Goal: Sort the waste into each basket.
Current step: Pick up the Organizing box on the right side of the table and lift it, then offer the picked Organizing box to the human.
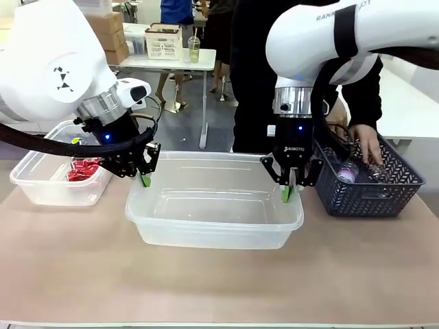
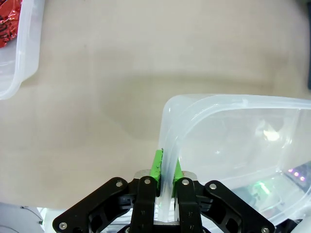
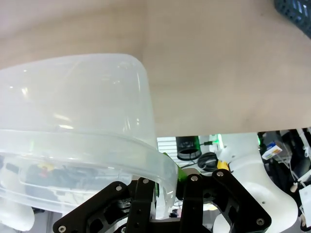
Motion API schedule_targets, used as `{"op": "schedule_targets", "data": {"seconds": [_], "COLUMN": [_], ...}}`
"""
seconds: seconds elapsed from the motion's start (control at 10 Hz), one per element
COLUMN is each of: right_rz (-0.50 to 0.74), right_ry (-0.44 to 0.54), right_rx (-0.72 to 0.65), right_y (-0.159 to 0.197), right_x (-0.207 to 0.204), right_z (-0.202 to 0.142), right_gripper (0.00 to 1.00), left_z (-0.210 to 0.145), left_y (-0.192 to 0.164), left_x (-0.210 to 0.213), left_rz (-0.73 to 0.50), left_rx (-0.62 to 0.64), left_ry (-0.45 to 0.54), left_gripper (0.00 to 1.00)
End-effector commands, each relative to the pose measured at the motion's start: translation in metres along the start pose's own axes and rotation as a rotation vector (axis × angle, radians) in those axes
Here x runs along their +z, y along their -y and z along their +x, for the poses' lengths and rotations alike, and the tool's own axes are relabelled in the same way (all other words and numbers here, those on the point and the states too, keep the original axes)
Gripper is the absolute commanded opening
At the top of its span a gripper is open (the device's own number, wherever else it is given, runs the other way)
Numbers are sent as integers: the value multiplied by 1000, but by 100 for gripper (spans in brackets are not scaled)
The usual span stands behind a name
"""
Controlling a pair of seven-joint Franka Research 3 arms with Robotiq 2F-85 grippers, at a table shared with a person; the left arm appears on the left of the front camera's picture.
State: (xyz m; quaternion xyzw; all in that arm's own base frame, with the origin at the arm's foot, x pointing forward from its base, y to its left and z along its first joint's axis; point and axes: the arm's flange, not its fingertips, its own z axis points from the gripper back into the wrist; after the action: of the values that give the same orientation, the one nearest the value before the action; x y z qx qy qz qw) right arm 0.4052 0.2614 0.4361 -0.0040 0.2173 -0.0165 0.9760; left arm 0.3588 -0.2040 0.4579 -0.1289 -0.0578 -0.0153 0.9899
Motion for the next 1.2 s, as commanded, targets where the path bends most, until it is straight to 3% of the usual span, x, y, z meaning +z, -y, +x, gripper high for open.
{"op": "schedule_targets", "data": {"seconds": [0.0, 1.1], "right_rz": [-9, -9], "right_ry": [-1, -1], "right_rx": [11, 11], "right_y": [-5, -5], "right_x": [1, 1], "right_z": [-10, -10], "right_gripper": [0, 0], "left_z": [-4, -4], "left_y": [0, 0], "left_x": [6, 6], "left_rz": [-1, -1], "left_rx": [3, 3], "left_ry": [9, 9], "left_gripper": [0, 0]}}
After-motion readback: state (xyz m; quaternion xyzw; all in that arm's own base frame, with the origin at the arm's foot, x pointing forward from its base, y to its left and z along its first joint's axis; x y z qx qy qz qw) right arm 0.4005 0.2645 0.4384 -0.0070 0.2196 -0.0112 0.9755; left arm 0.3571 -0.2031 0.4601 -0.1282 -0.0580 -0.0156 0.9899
